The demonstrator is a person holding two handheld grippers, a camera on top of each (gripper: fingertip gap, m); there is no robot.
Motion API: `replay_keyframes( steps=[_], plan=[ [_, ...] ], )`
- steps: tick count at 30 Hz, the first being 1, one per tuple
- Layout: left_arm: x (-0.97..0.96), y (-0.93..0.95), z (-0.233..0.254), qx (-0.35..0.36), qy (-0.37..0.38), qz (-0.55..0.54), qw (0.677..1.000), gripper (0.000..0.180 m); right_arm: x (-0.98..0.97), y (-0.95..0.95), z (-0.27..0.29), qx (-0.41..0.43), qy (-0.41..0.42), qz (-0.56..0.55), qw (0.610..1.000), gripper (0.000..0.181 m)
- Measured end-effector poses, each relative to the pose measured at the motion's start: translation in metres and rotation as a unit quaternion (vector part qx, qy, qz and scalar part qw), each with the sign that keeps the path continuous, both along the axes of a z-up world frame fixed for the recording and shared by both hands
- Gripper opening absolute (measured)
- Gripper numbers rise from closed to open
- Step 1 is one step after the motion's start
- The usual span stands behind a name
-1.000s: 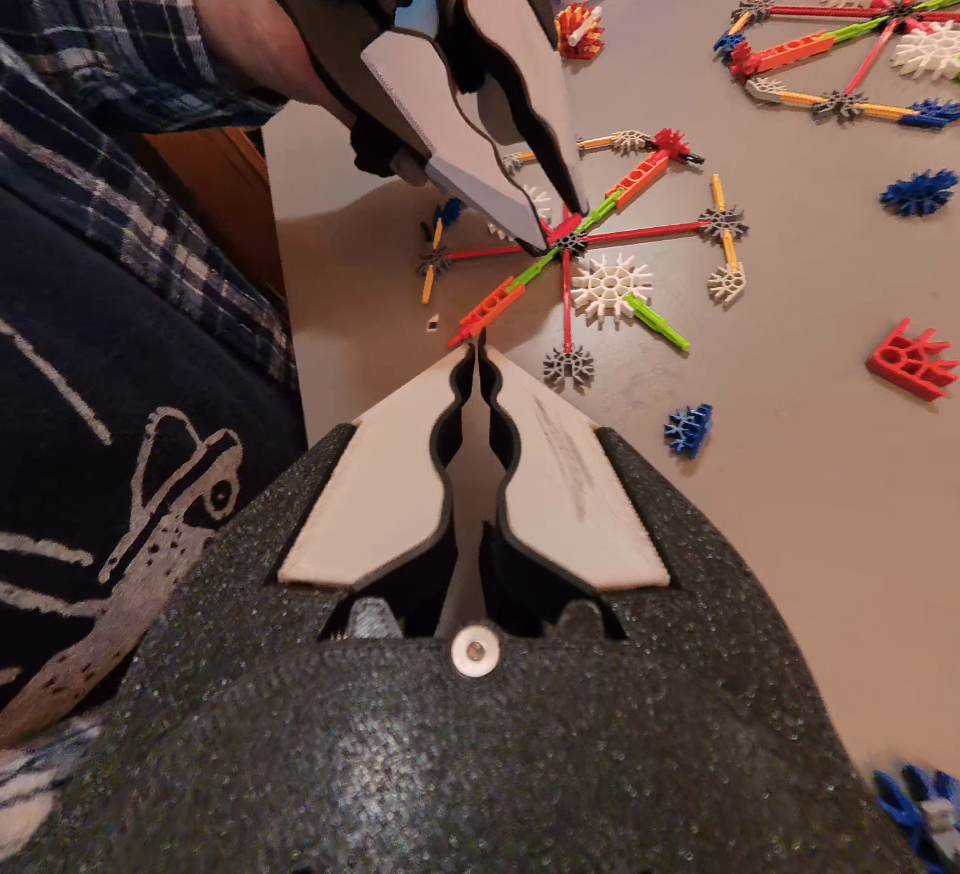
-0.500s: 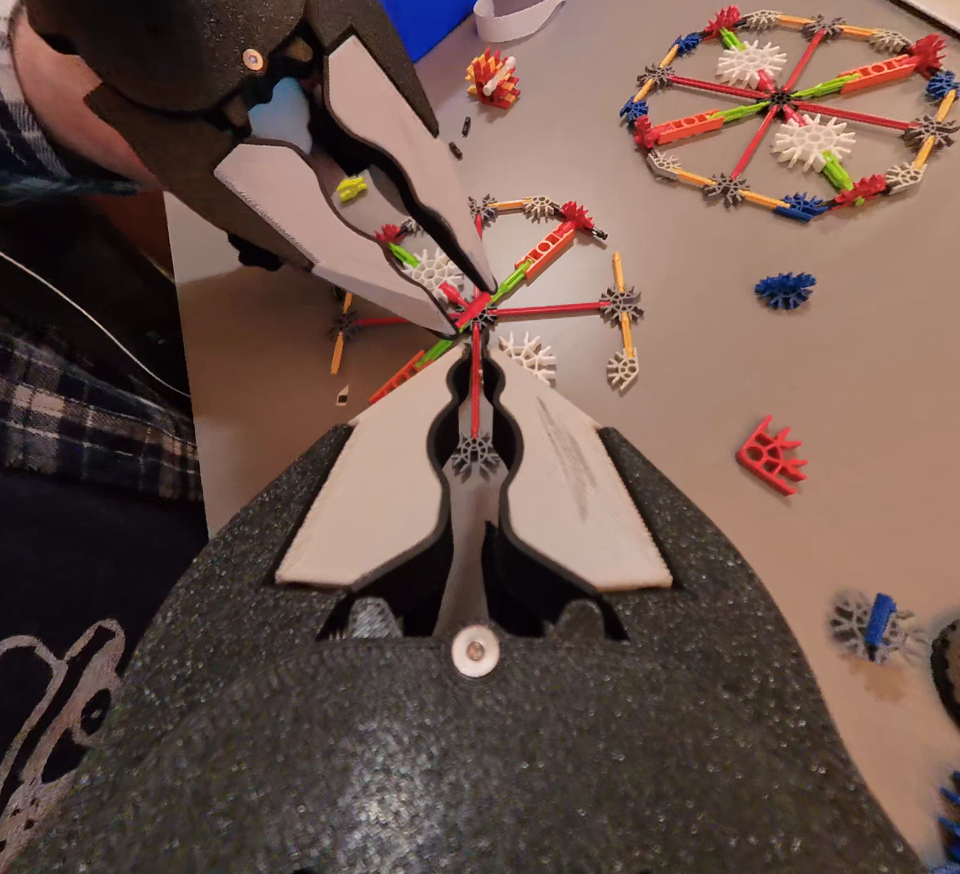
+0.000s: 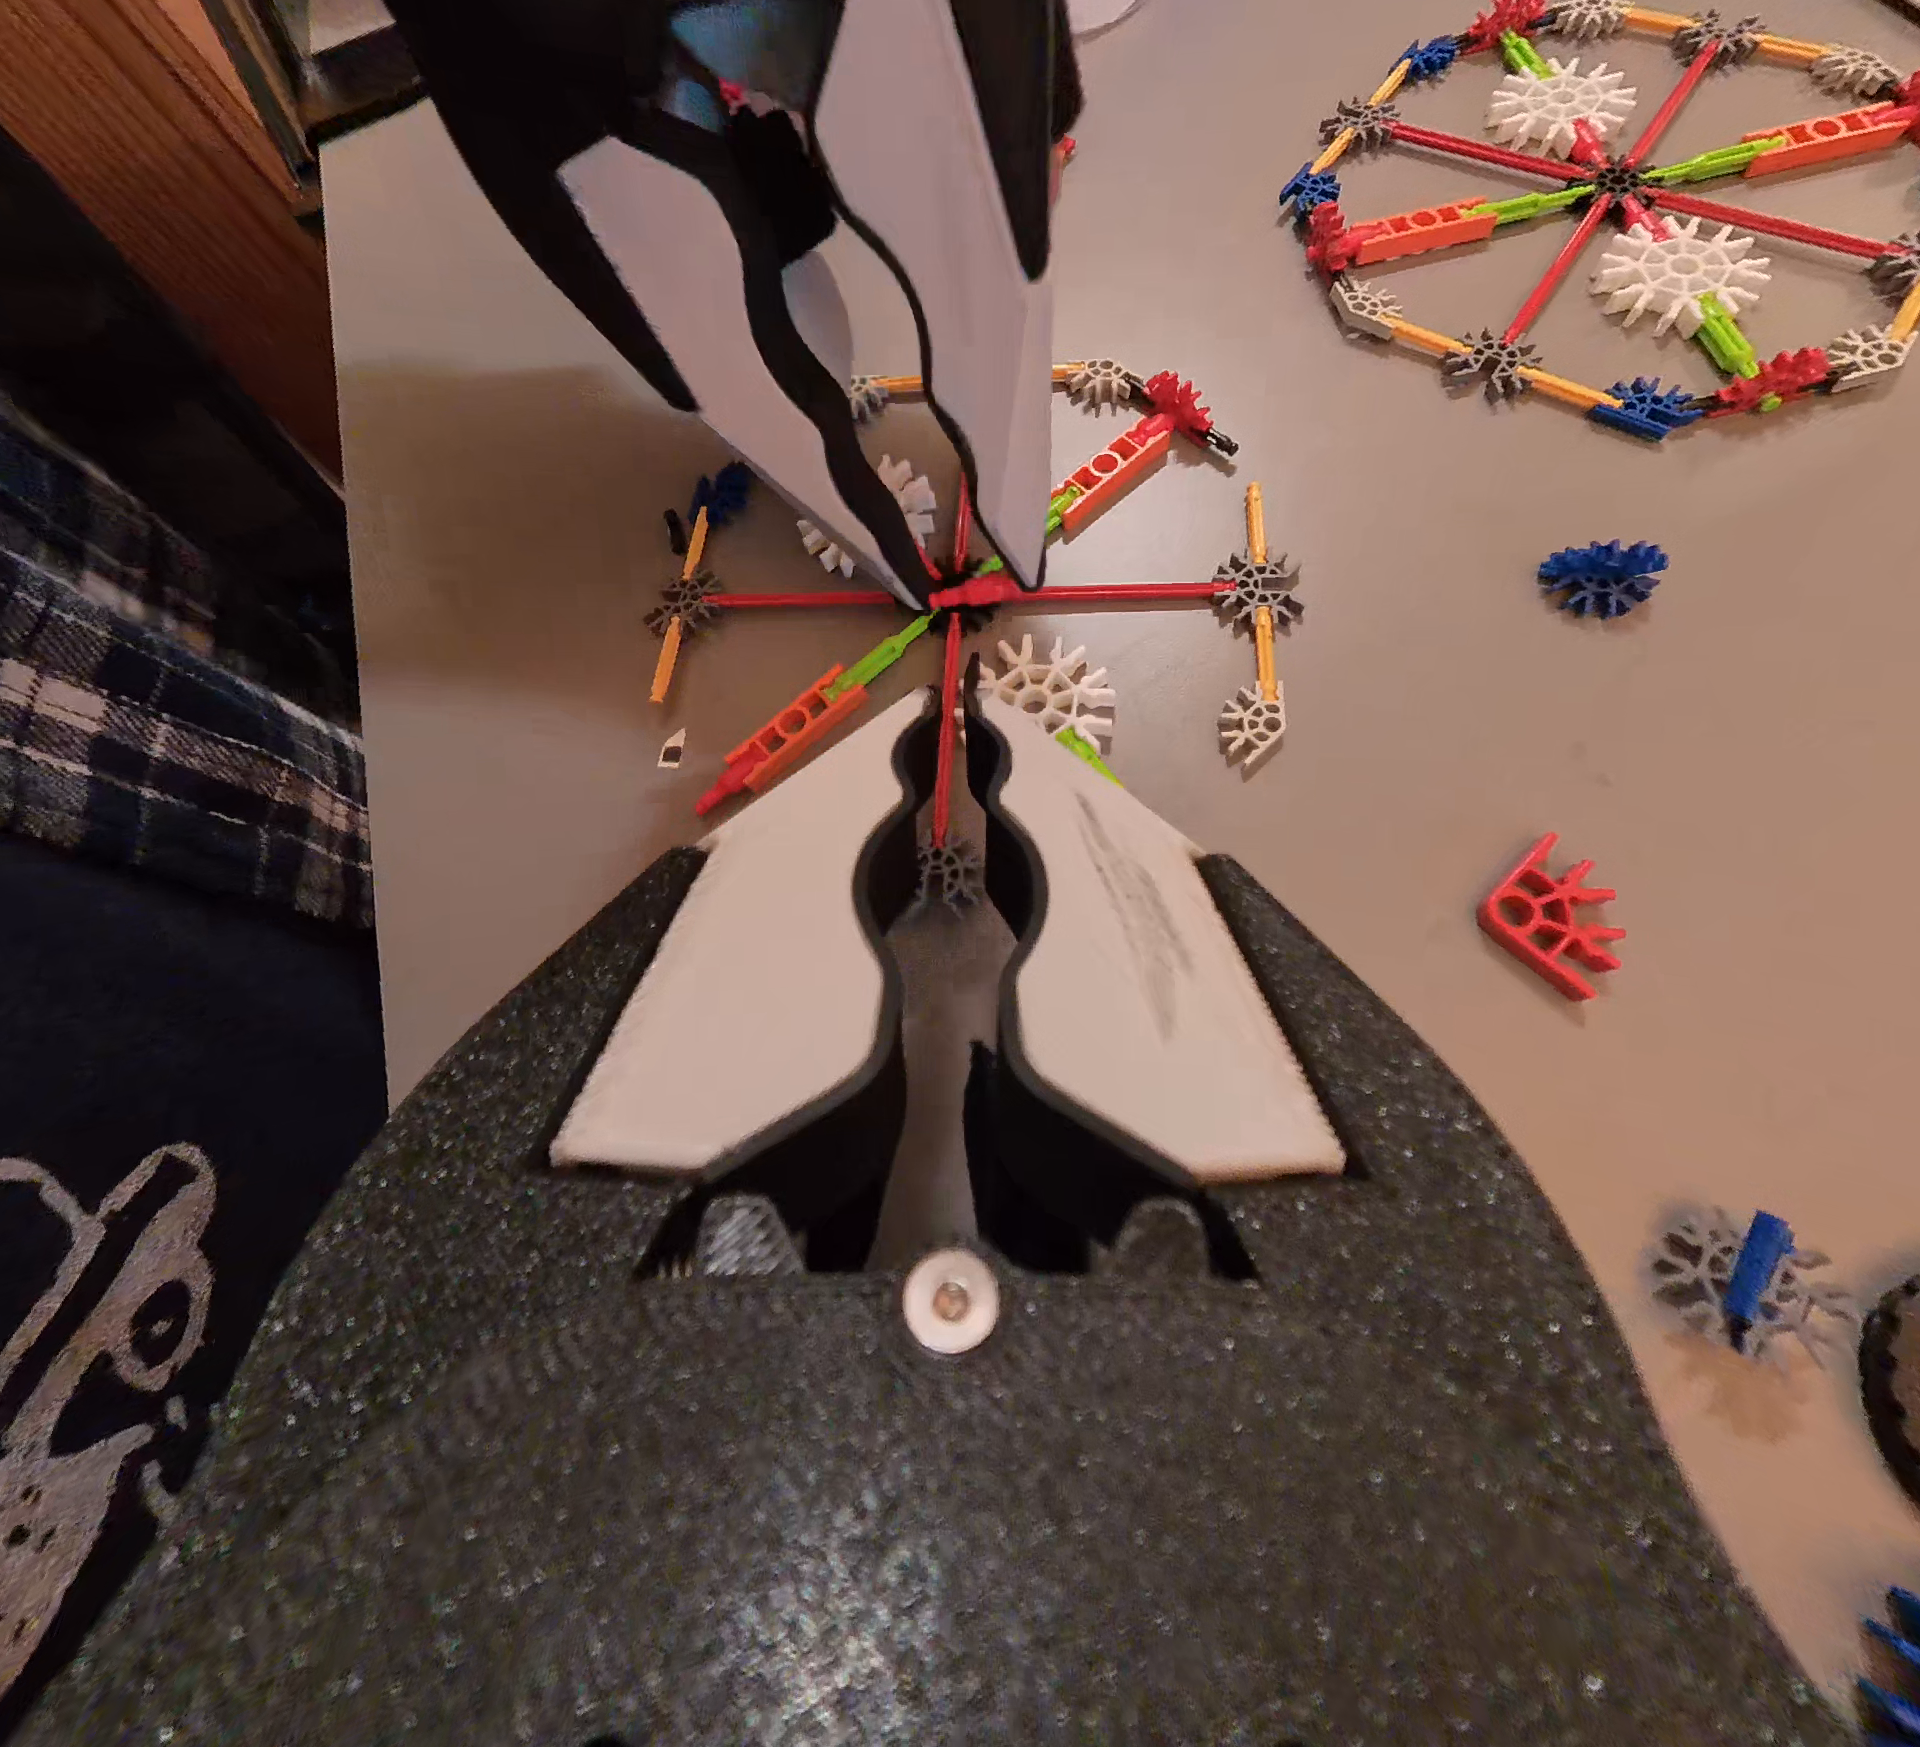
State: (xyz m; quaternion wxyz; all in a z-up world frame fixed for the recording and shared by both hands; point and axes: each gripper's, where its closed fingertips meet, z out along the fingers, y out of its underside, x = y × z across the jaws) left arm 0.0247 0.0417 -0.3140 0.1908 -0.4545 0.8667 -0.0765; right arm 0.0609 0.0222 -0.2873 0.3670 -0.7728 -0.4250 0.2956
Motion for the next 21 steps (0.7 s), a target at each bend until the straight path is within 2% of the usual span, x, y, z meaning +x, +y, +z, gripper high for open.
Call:
replay_keyframes(
  steps=[6,12,21],
  plan=[
    [0.004,0.005,0.001,0.025,0.062,-0.129,0.989,0.02,0.005,-0.003,0.0,0.005,0.011,-0.024,1.0,0.002],
    [0.004,0.007,-0.008,0.069,0.113,-0.241,0.961,0.02,0.004,-0.008,0.0,0.012,0.02,-0.043,0.999,0.002],
    [0.006,0.009,-0.006,0.086,0.118,-0.285,0.947,0.022,0.006,-0.011,0.002,0.019,0.031,-0.07,0.997,0.002]
  ],
)
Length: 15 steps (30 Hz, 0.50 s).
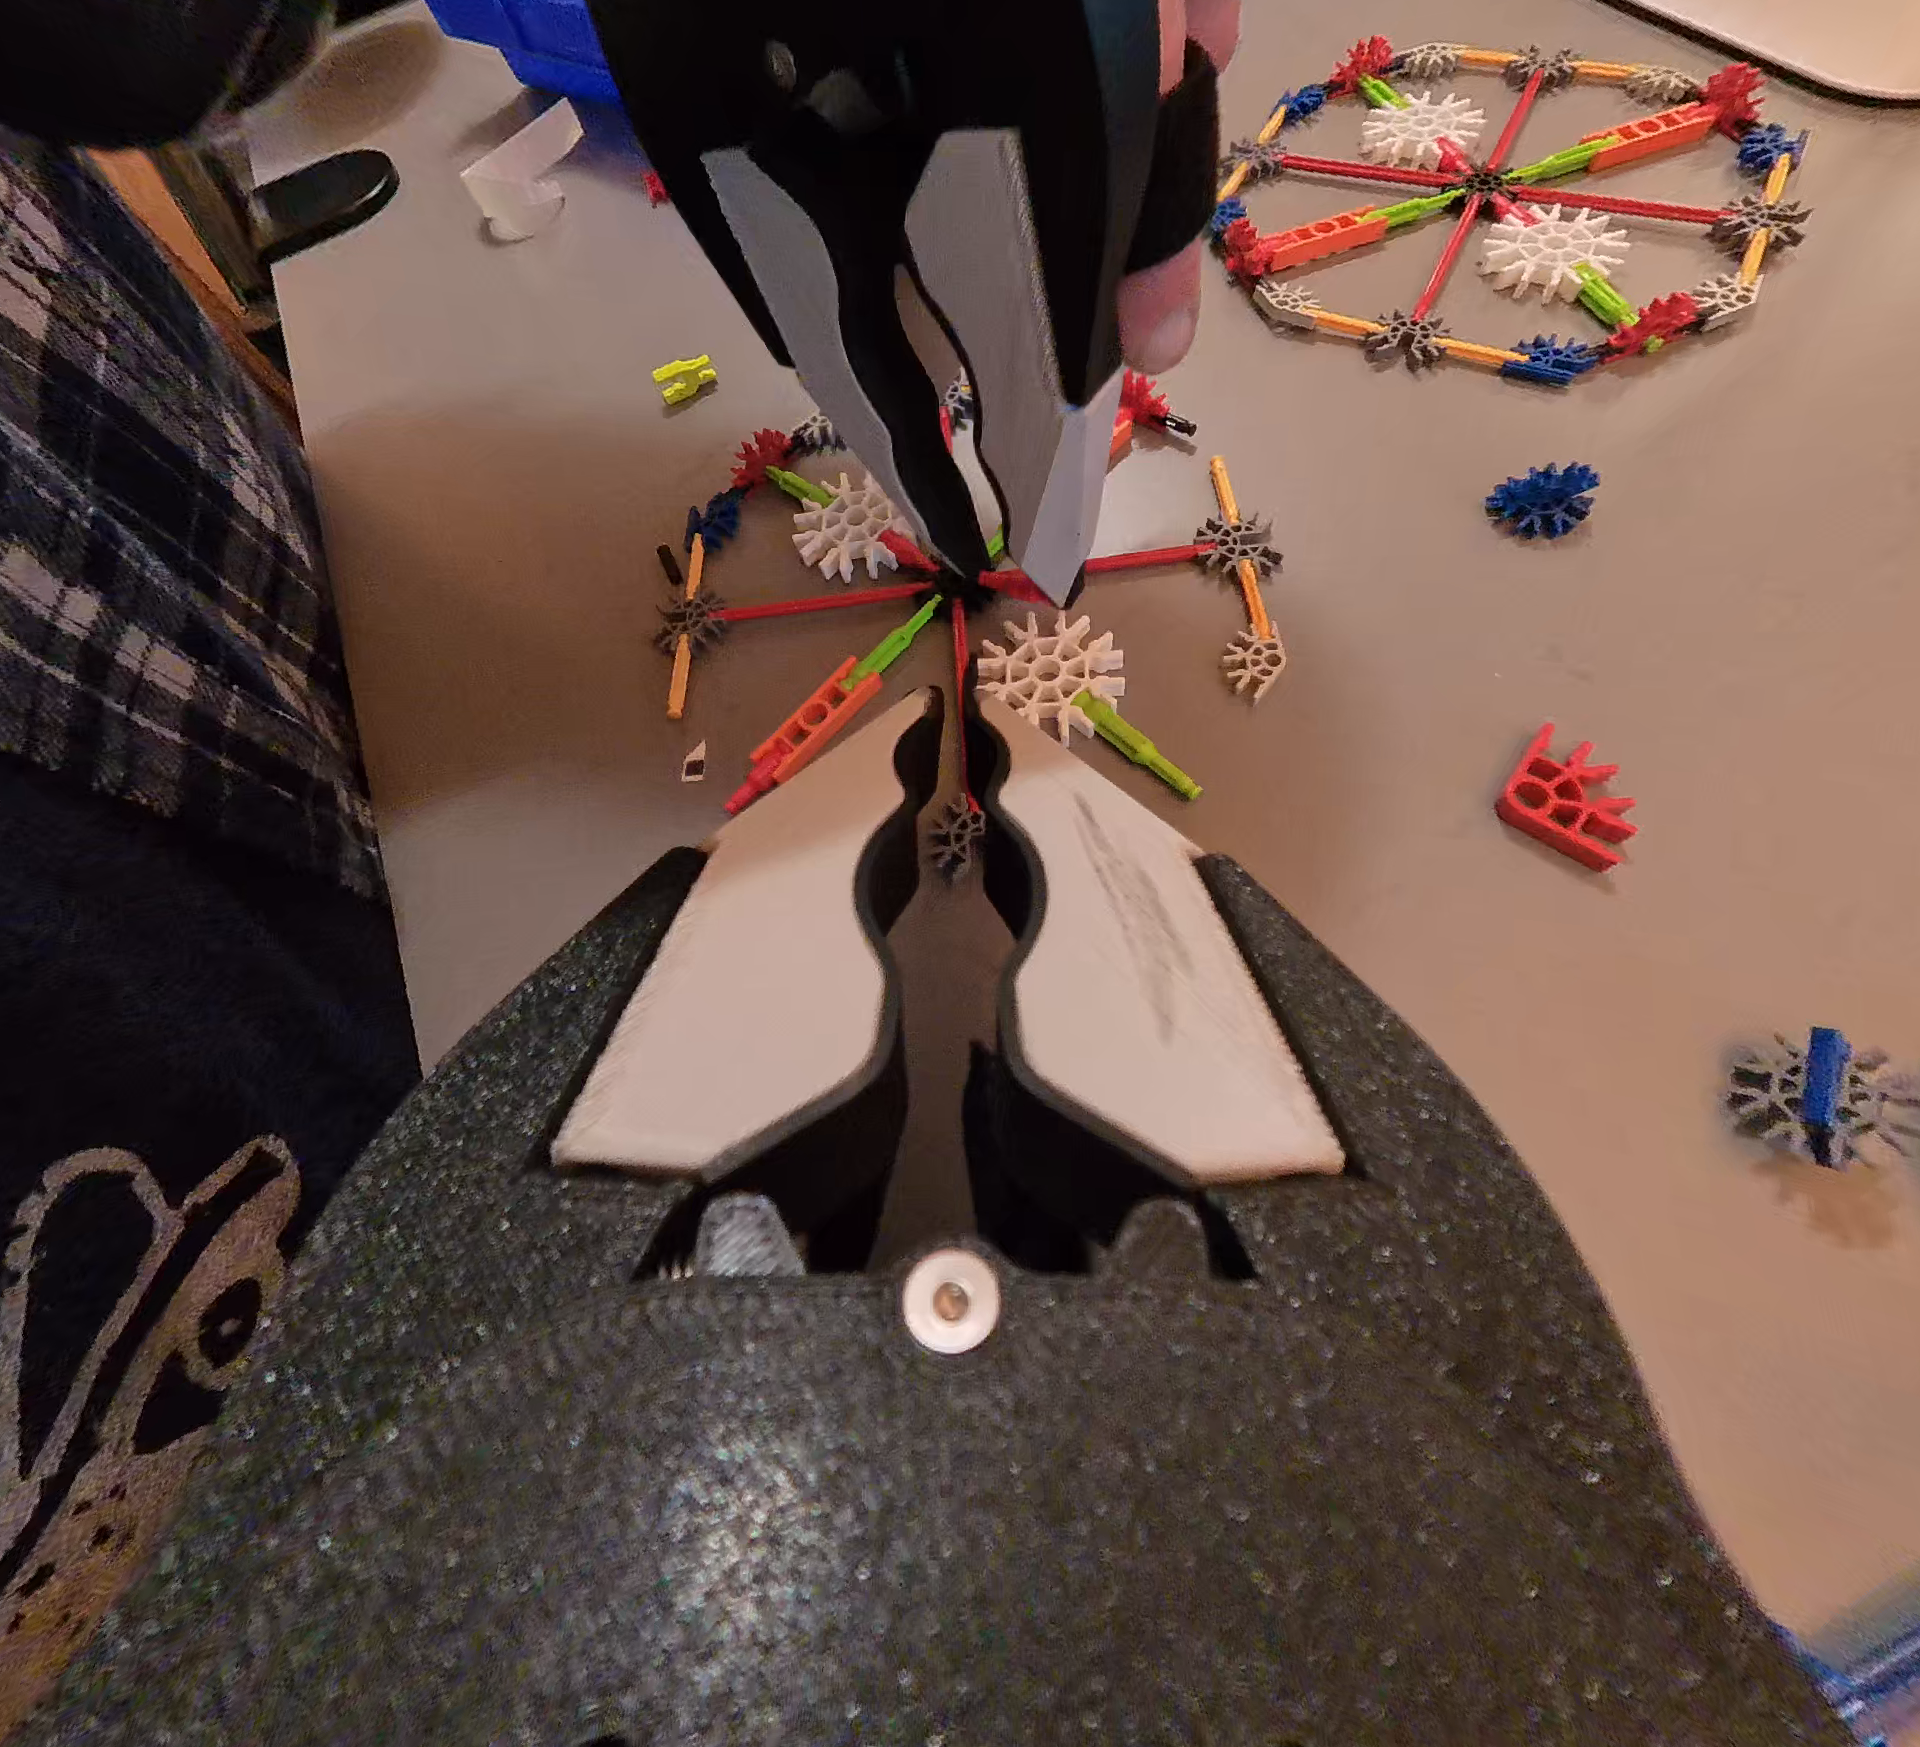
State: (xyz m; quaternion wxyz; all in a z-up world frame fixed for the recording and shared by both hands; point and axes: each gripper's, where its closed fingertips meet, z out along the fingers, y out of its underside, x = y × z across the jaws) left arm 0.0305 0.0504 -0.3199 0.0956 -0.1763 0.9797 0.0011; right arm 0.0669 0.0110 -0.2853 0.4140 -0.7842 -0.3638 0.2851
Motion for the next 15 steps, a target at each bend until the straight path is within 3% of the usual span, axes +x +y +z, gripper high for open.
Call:
replay_keyframes(
  steps=[6,9,15],
  plan=[
    [-0.007,0.004,0.008,0.002,-0.015,0.036,0.999,0.028,-0.006,0.012,0.002,0.013,-0.023,0.007,1.0,0.003],
    [-0.014,0.011,0.016,-0.005,-0.029,0.119,0.992,0.025,-0.012,0.023,0.0,0.025,-0.054,0.031,0.998,0.006],
    [-0.029,0.008,0.021,-0.061,-0.096,0.343,0.932,0.025,-0.03,0.043,-0.014,0.018,-0.118,0.097,0.988,0.011]
  ],
)
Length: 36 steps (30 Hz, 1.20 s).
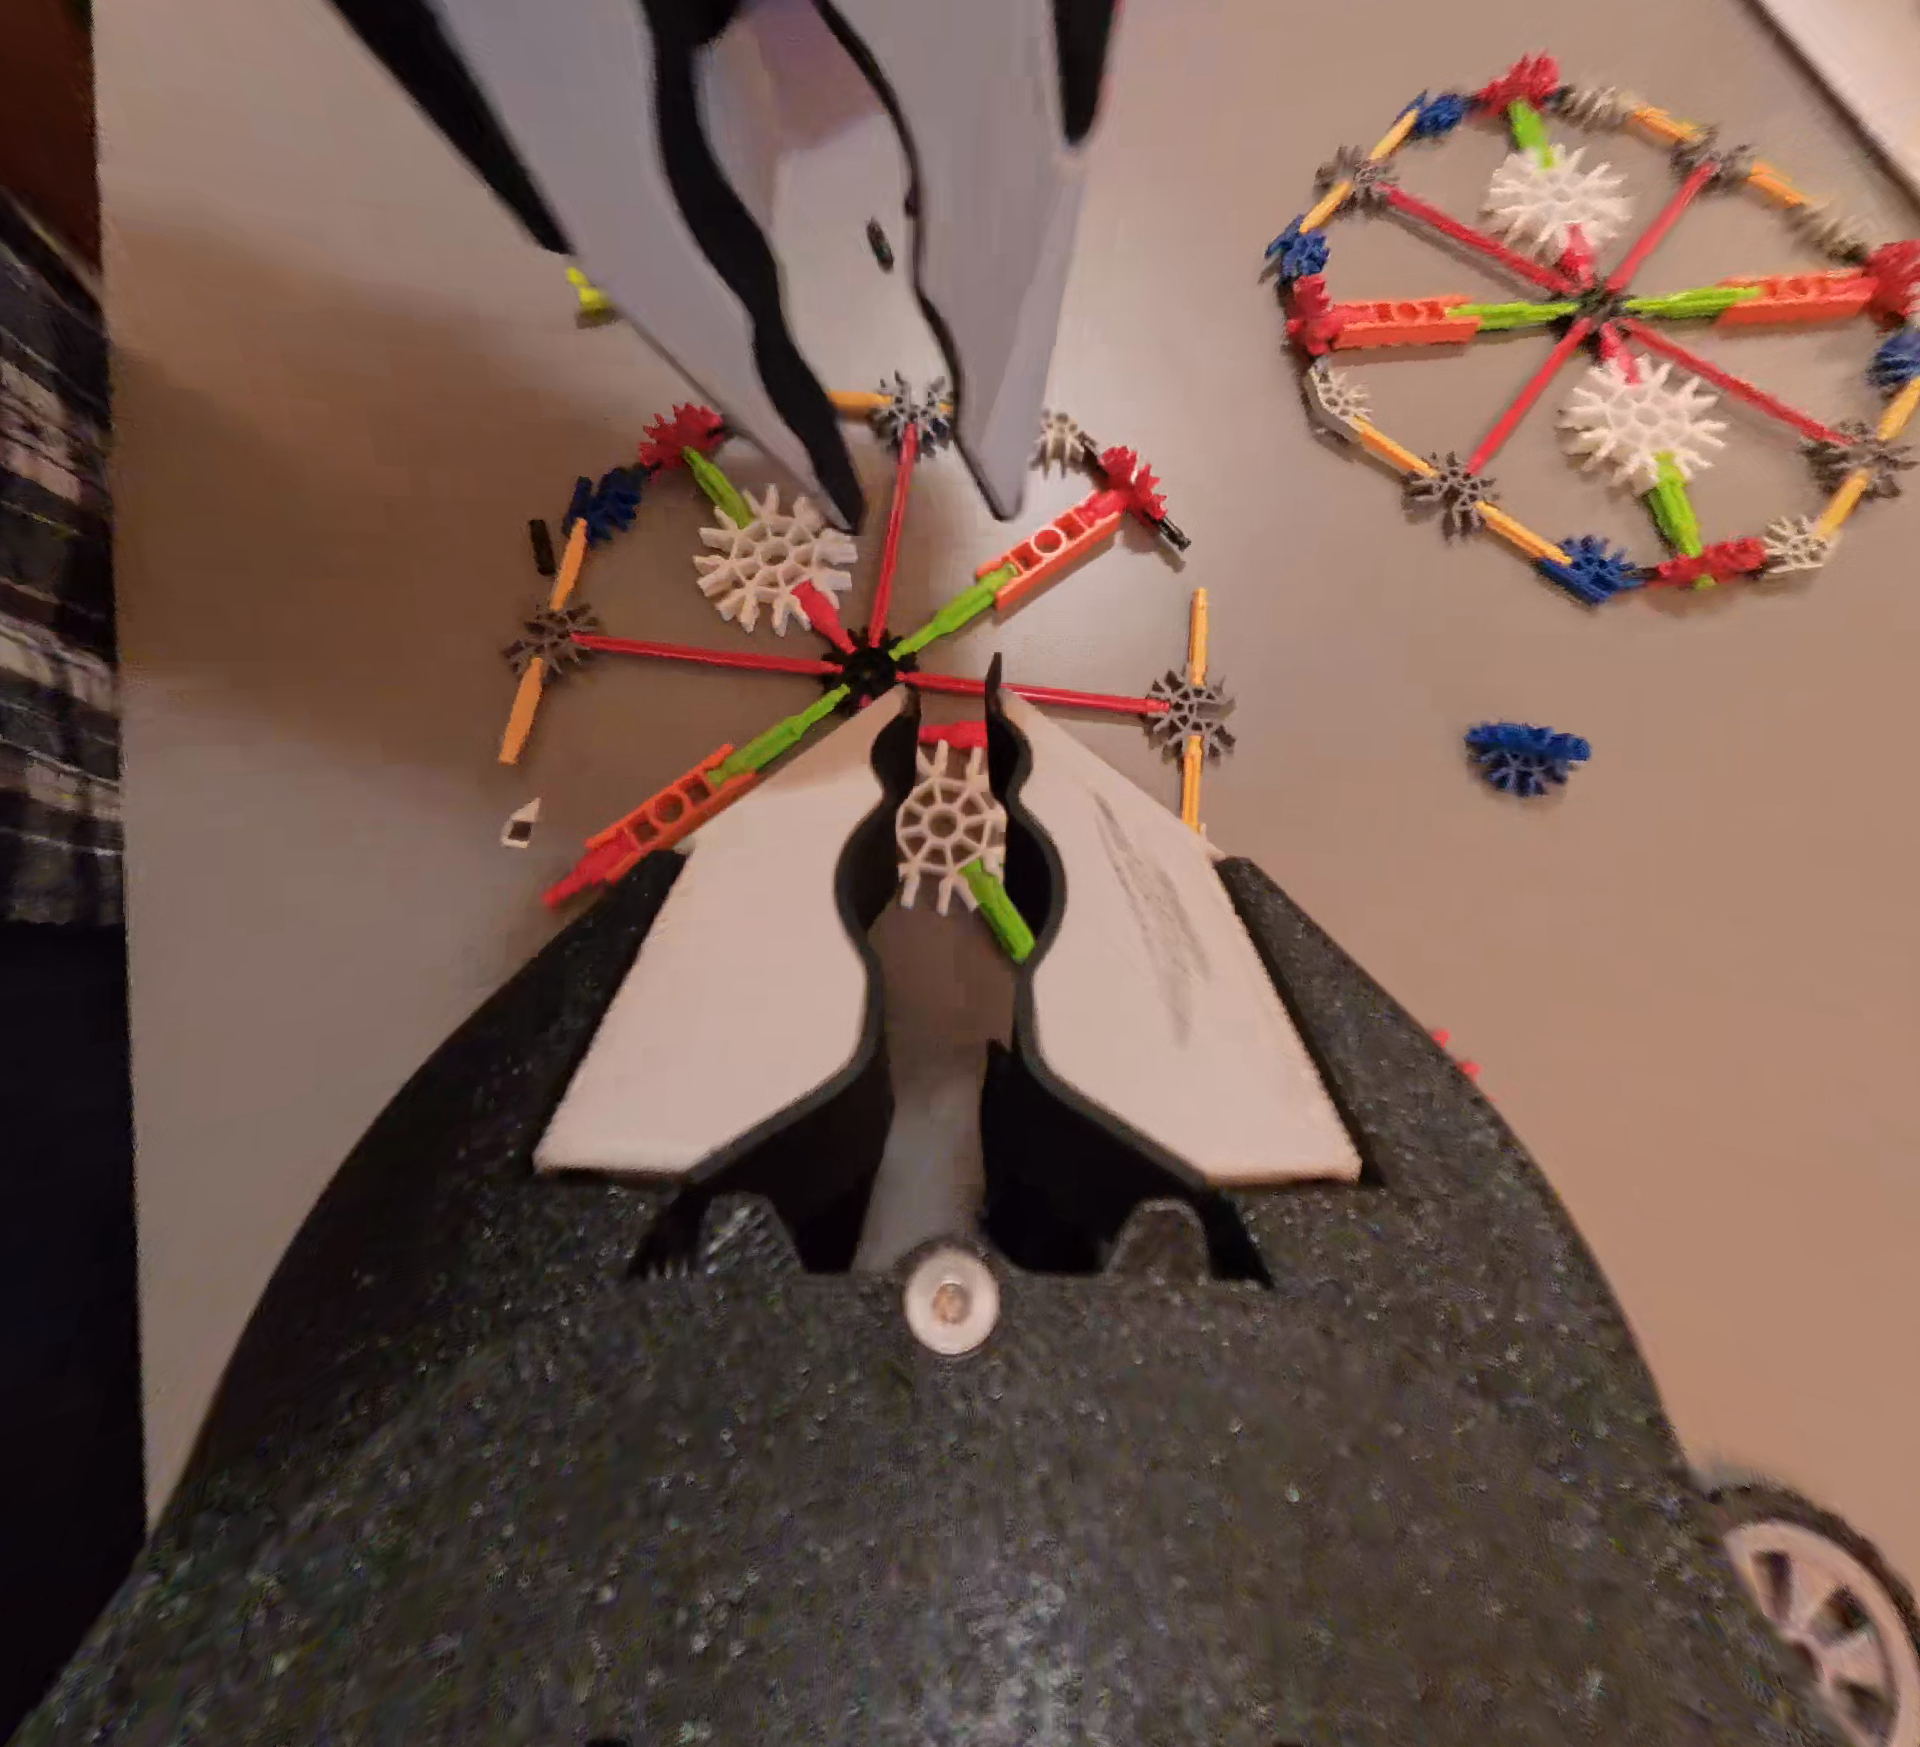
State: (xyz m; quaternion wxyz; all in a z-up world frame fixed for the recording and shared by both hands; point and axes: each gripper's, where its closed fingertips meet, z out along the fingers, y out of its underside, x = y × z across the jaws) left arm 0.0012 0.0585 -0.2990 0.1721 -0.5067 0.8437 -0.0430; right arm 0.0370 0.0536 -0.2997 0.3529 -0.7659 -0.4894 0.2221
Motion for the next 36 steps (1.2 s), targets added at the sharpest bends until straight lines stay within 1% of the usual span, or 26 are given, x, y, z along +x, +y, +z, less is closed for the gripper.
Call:
replay_keyframes(
  steps=[2,5,7,12,15,19,24,26,36],
  plan=[
    [-0.001,-0.007,-0.003,-0.019,-0.037,0.066,0.997,0.026,-0.001,0.004,-0.01,-0.01,-0.027,0.013,0.999,0.013],
    [0.0,-0.017,-0.011,-0.046,-0.085,0.138,0.986,0.027,-0.006,0.001,-0.02,-0.035,-0.039,0.045,0.998,0.014],
    [0.001,-0.021,-0.017,-0.055,-0.106,0.169,0.978,0.029,-0.008,-0.001,-0.022,-0.049,-0.043,0.063,0.996,0.014],
    [0.003,-0.024,-0.02,-0.081,-0.158,0.243,0.954,0.031,-0.001,-0.003,-0.021,-0.084,-0.053,0.066,0.993,0.013],
    [0.0,-0.024,-0.023,-0.08,-0.167,0.264,0.947,0.031,0.004,-0.001,-0.017,-0.075,-0.059,0.072,0.993,0.016],
    [0.0,-0.023,-0.025,-0.082,-0.174,0.282,0.94,0.03,0.006,0.002,-0.021,-0.062,-0.079,0.089,0.991,0.015],
    [0.0,-0.022,-0.026,-0.091,-0.184,0.296,0.933,0.03,0.008,0.003,-0.023,-0.056,-0.085,0.094,0.99,0.008],
    [0.0,-0.022,-0.026,-0.089,-0.185,0.299,0.932,0.03,0.007,0.003,-0.023,-0.046,-0.088,0.096,0.99,0.0],
    [-0.002,-0.02,-0.026,-0.085,-0.187,0.315,0.927,0.03,0.009,0.004,-0.015,-0.061,-0.045,0.087,0.993,0.0]
  ],
)
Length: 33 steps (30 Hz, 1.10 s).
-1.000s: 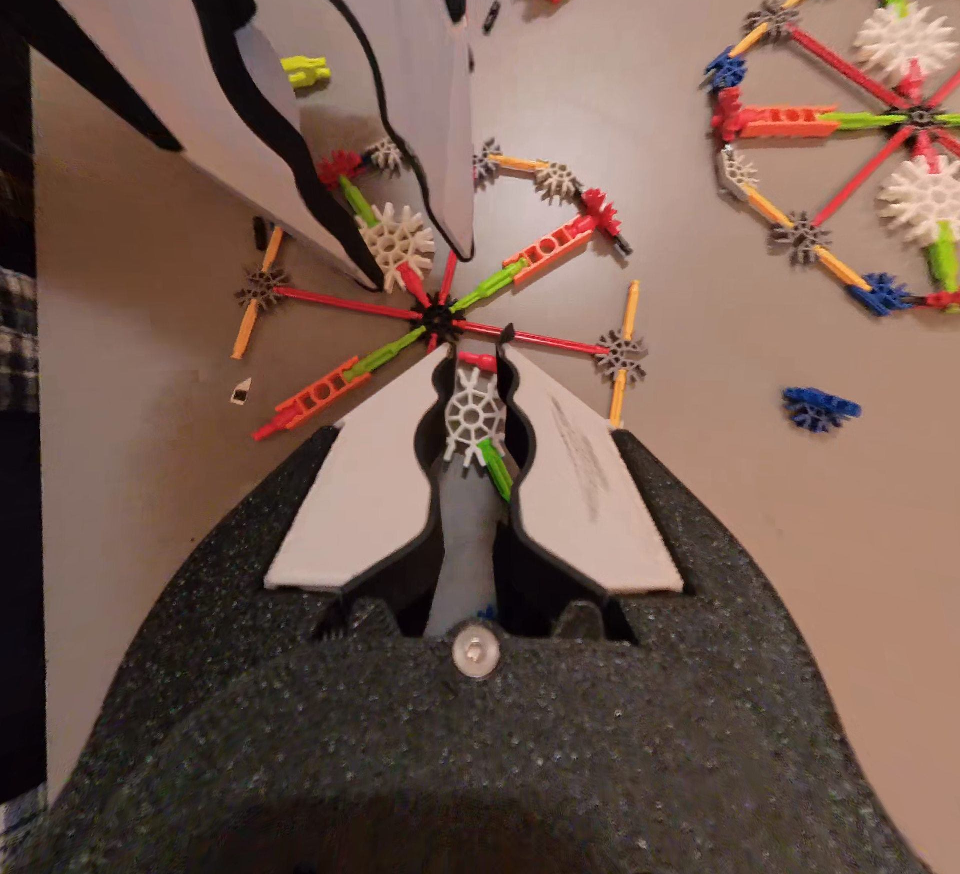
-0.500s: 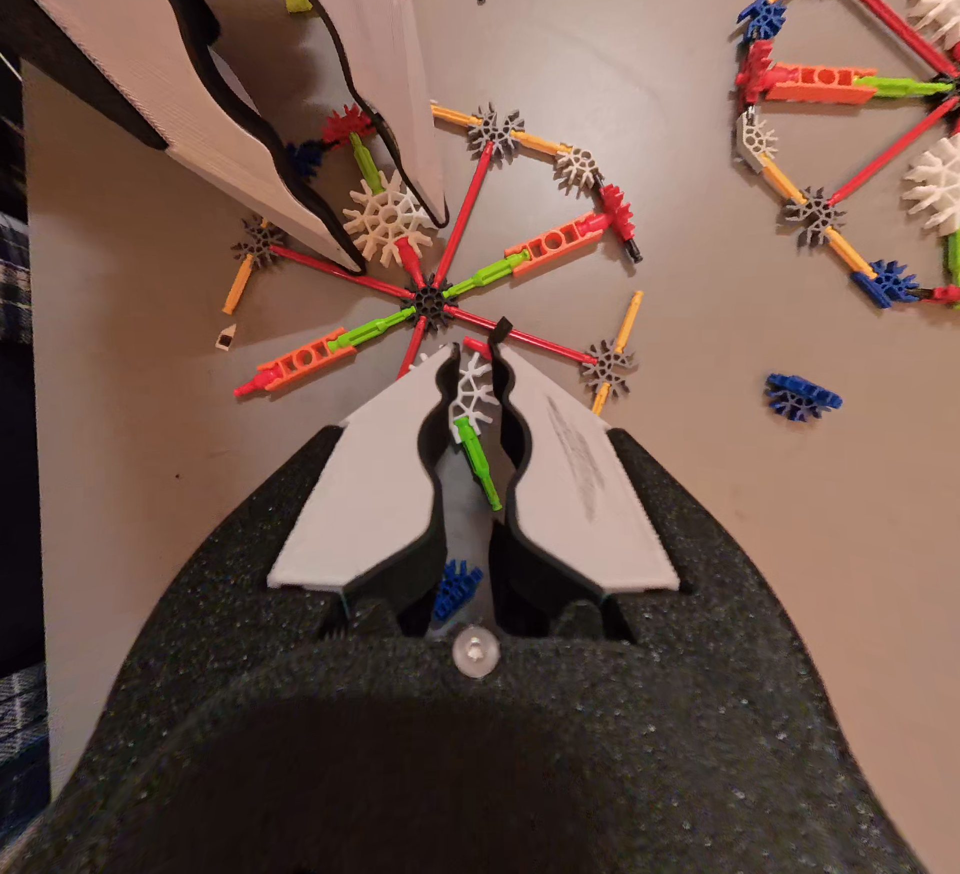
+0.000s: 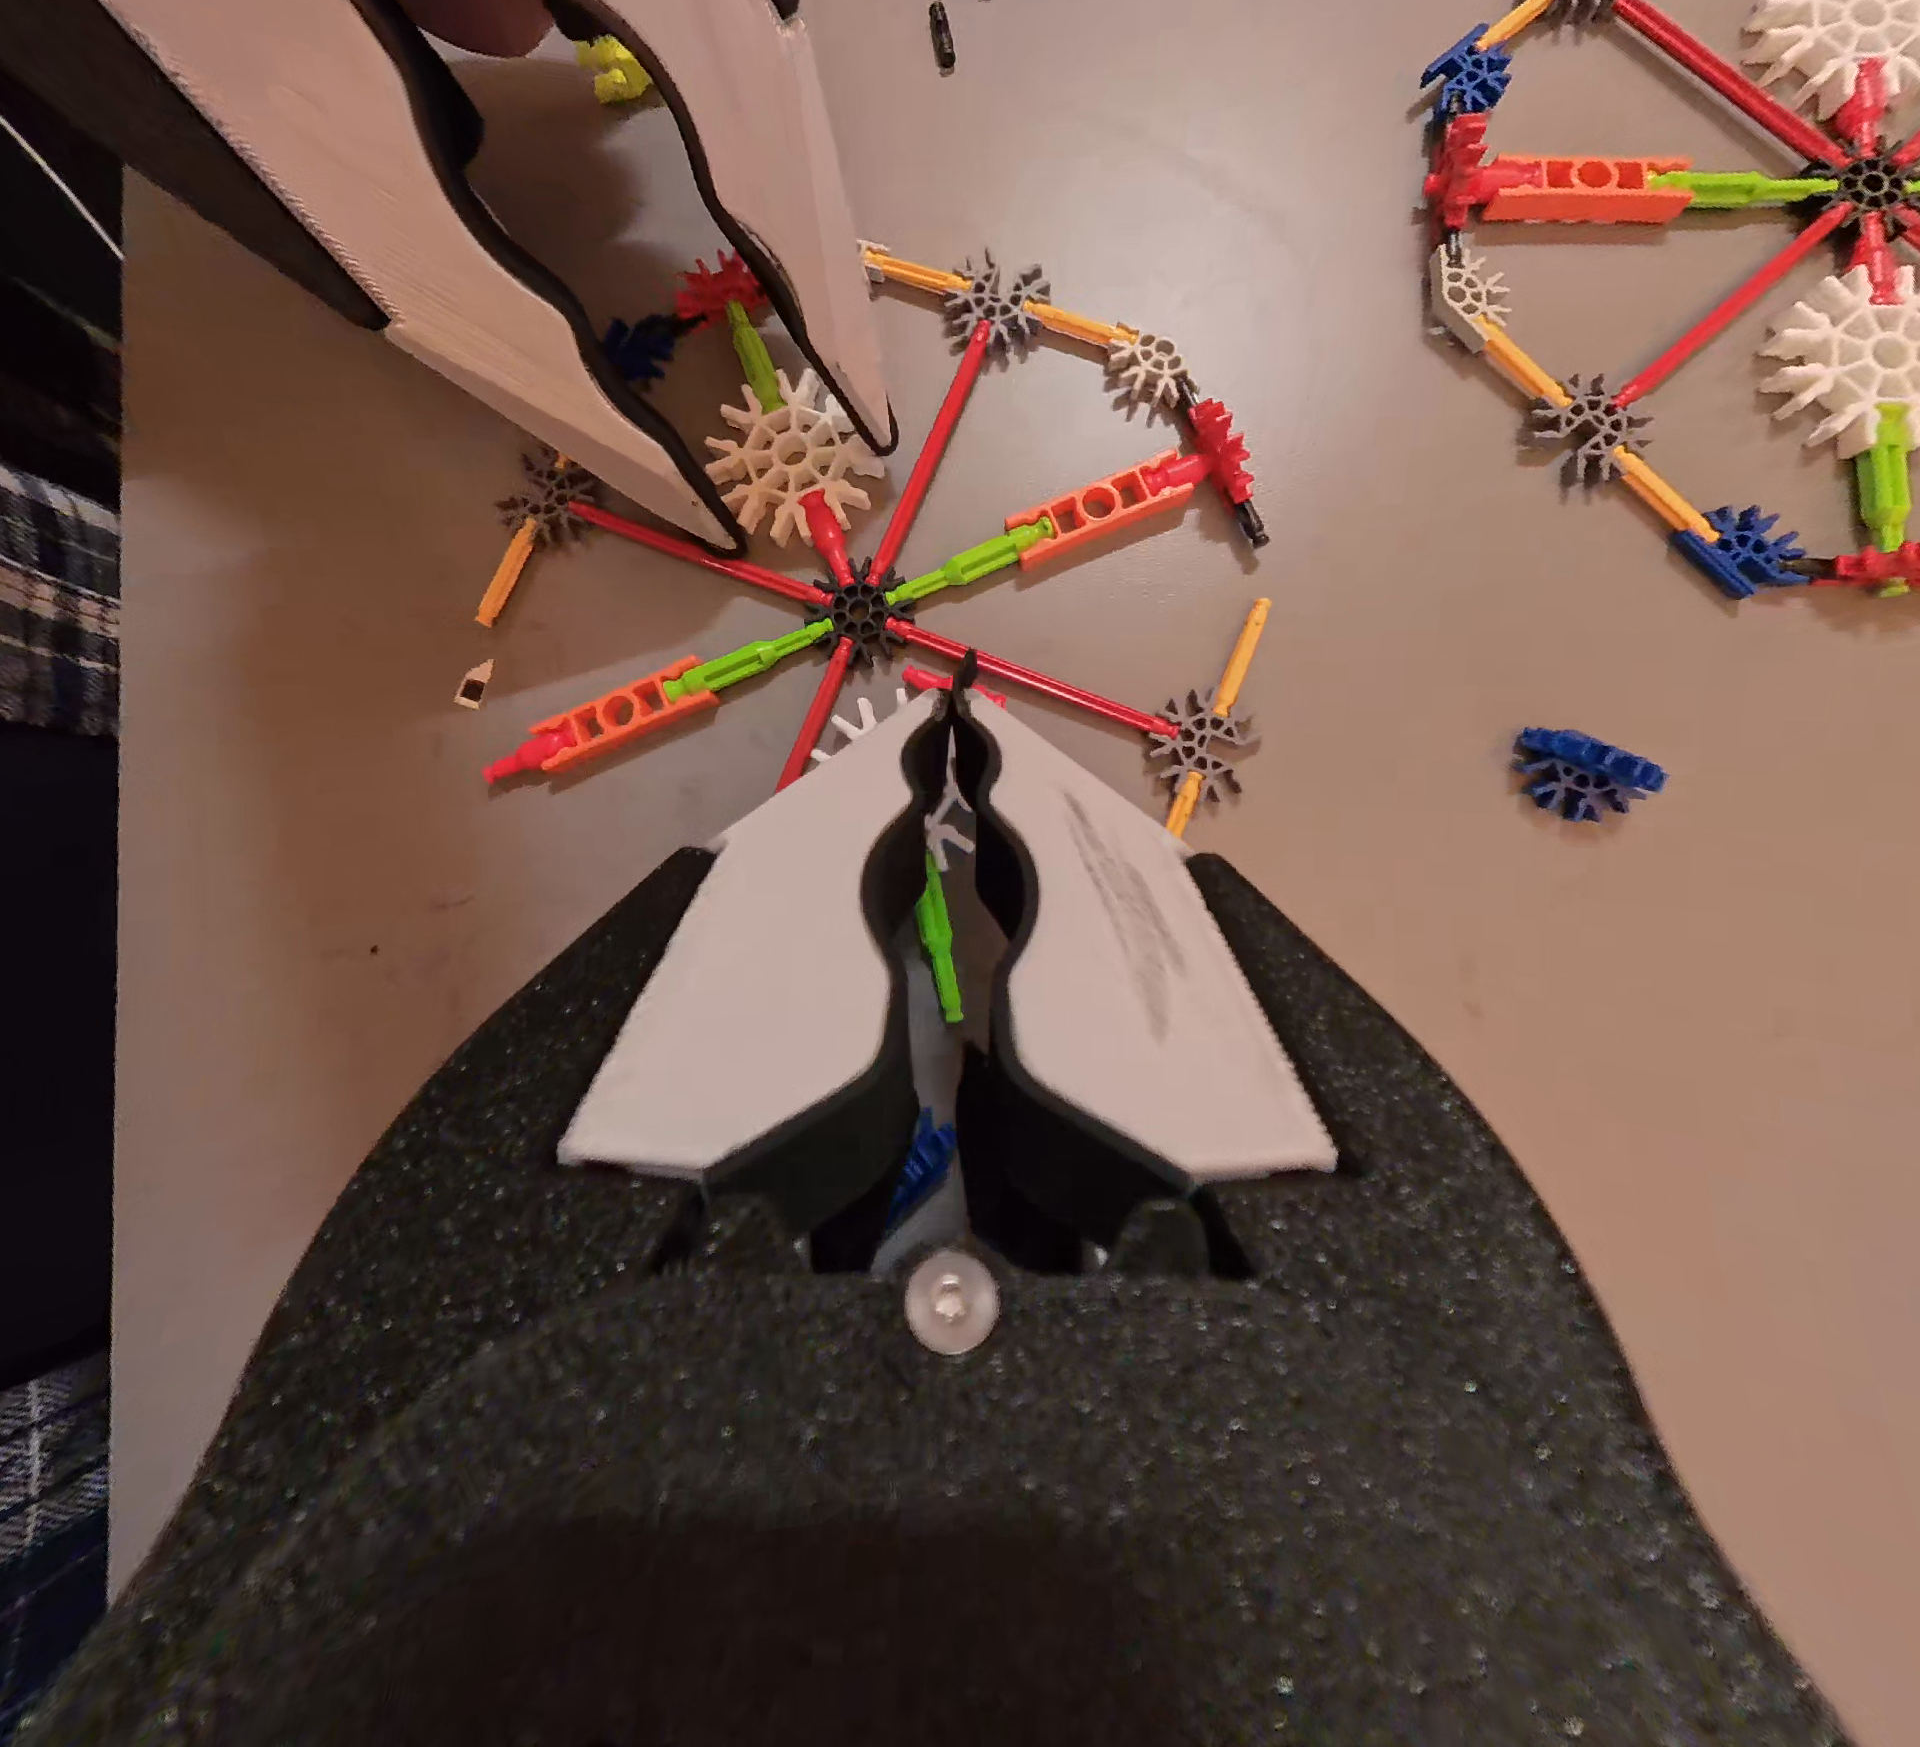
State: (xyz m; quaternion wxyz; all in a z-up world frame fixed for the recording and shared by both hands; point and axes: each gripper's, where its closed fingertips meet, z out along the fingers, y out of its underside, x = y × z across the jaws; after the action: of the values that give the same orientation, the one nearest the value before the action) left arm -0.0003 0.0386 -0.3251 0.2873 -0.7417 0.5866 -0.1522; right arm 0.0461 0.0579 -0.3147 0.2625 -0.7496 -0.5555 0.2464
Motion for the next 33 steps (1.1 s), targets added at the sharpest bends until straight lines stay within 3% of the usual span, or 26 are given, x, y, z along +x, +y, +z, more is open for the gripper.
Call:
replay_keyframes(
  steps=[5,10,23,33],
  plan=[
    [0.0,0.0,0.0,0.0,-0.002,0.006,1.0,0.03,-0.002,-0.001,0.005,0.002,0.009,0.006,1.0,0.0],
    [-0.003,0.004,0.0,0.001,0.003,0.021,1.0,0.03,0.002,0.004,0.007,0.029,-0.027,0.022,0.999,0.013],
    [-0.01,0.008,-0.002,-0.003,-0.004,0.029,1.0,0.03,-0.011,0.008,-0.011,0.05,-0.126,0.117,0.984,0.01],
    [-0.008,0.008,-0.002,-0.002,-0.011,0.025,1.0,0.03,-0.017,0.002,0.0,0.038,-0.071,0.114,0.99,0.004]
  ],
)
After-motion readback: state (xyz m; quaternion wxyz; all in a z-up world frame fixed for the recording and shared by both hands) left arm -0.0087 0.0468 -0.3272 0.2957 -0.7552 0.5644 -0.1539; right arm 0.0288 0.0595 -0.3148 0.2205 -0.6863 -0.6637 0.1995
